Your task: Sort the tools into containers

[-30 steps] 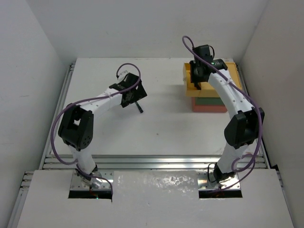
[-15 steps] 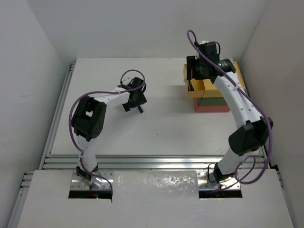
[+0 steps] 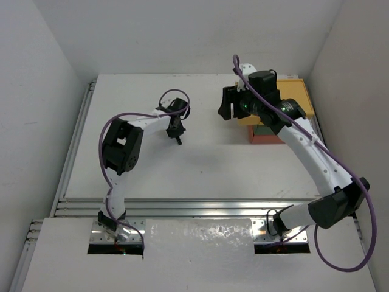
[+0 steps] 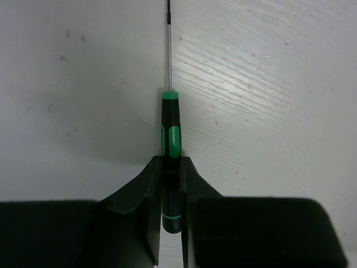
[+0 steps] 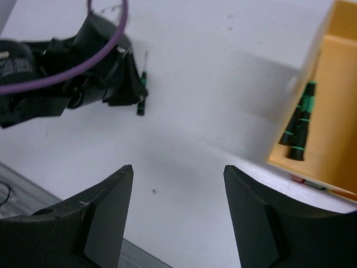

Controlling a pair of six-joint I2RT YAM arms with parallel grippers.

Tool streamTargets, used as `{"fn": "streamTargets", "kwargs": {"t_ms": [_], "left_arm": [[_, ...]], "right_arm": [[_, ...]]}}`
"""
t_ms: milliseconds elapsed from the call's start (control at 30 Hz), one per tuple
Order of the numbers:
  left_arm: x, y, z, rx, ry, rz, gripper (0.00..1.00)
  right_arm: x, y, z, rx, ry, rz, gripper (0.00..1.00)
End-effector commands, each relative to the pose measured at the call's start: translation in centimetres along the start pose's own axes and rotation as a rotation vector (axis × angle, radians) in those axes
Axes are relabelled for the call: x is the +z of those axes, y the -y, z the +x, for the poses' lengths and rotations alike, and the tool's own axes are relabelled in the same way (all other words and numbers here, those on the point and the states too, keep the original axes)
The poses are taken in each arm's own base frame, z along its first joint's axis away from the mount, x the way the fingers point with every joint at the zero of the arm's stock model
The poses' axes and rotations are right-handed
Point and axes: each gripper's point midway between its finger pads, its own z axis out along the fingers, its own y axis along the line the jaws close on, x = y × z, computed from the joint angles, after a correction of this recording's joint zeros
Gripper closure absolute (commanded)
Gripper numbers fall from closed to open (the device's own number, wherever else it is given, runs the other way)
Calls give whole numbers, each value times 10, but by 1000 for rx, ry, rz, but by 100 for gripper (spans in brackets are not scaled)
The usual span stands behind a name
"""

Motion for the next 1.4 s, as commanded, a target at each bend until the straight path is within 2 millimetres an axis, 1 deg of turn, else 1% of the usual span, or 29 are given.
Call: {"fn": "streamTargets", "kwargs": {"t_ms": [0, 33, 67, 133, 167, 200, 233, 267, 300, 333, 367, 400, 433, 467, 533, 567, 633, 733, 867, 1000, 1033, 1100, 1133, 1167, 1200, 1267, 1300, 1333, 1367], "left_arm": [[8, 11, 14, 70, -51, 50, 100], [5, 9, 18, 77, -61, 64, 100], [2, 12, 16, 74, -49, 83, 100], [-12, 8, 20, 63, -50, 118, 100], [-20, 16, 14, 48, -23, 176, 100], [-27, 20, 14, 39, -19, 219, 100], [-46, 23, 24, 46, -49, 309, 100], [-60, 40, 17, 37, -15, 417, 100], [-65, 37, 31, 40, -43, 459, 100], [-92, 49, 29, 36, -49, 570, 100], [-108, 61, 26, 35, -21, 650, 100], [-127, 61, 32, 32, -30, 717, 100], [-144, 71, 26, 26, 9, 801, 100], [-159, 67, 35, 7, -13, 860, 100], [-186, 73, 30, -13, 34, 985, 100], [-187, 68, 37, -25, 24, 999, 100], [-216, 72, 32, -47, 55, 1101, 100], [-238, 70, 32, -67, 73, 1181, 100], [-252, 69, 32, -82, 73, 1229, 100], [-260, 70, 30, -89, 75, 1252, 100], [-261, 70, 30, -92, 74, 1258, 100], [-264, 71, 30, -94, 66, 1273, 100], [-264, 71, 31, -95, 64, 1274, 100], [-266, 71, 30, -92, 65, 1278, 100], [-266, 71, 30, -90, 68, 1277, 100], [-266, 70, 27, -77, 87, 1261, 76], [-259, 67, 28, -74, 82, 1218, 62], [-266, 70, 15, -71, 112, 1191, 27], [-246, 58, 12, -58, 126, 1044, 15]], "right_arm": [[-3, -39, -5, 14, 77, -211, 33], [-6, -44, -4, 15, 88, -245, 30], [-1, -47, 11, 22, 63, -270, 30], [-2, -60, 15, 37, 71, -346, 29], [3, -61, 29, 52, 40, -366, 27], [4, -67, 29, 65, 51, -402, 24], [1, -78, 35, 73, 36, -476, 18], [6, -83, 43, 108, 26, -506, 9], [7, -87, 50, 130, 9, -532, 9], [12, -87, 61, 150, -12, -537, 9], [17, -87, 66, 168, -25, -536, 7], [20, -90, 73, 189, -34, -551, 7], [23, -91, 77, 201, -41, -552, 7], [27, -94, 78, 224, -40, -559, 7], [36, -99, 88, 268, -58, -549, 8], [39, -102, 91, 281, -65, -555, 8], [44, -108, 102, 304, -95, -570, 8], [52, -117, 104, 350, -93, -598, 12], [55, -128, 103, 356, -85, -623, 18], [55, -137, 102, 351, -81, -660, 39], [56, -139, 101, 345, -75, -667, 55], [57, -137, 100, 342, -67, -657, 70], [57, -136, 101, 337, -66, -653, 86], [58, -135, 101, 339, -66, -643, 96], [58, -134, 100, 335, -60, -635, 100], [57, -130, 102, 322, -66, -612, 100], [57, -128, 98, 313, -55, -591, 100], [56, -122, 101, 290, -67, -557, 100], [53, -119, 92, 273, -50, -531, 100]]}}
